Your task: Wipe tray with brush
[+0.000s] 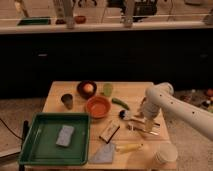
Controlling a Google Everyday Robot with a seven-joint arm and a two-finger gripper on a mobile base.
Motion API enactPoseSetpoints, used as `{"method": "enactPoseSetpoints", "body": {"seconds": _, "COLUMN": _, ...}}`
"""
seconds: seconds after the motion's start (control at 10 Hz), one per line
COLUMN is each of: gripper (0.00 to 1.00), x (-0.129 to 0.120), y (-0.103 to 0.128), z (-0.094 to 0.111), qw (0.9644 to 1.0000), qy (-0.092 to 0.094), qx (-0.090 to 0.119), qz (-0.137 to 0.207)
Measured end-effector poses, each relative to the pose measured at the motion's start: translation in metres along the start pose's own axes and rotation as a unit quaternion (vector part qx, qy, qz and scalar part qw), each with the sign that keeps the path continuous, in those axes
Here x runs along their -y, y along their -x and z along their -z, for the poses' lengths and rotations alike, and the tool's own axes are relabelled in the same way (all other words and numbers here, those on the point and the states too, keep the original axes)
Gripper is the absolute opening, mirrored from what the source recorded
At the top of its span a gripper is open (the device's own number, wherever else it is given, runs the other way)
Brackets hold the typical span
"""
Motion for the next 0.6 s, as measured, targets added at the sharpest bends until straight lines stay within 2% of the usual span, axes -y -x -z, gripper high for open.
{"method": "enactPoseSetpoints", "body": {"seconds": 0.6, "gripper": 0.80, "x": 0.0054, "y": 0.0062, "z": -0.0111, "qw": 0.9992, "qy": 0.023, "qx": 0.009, "qz": 0.033}}
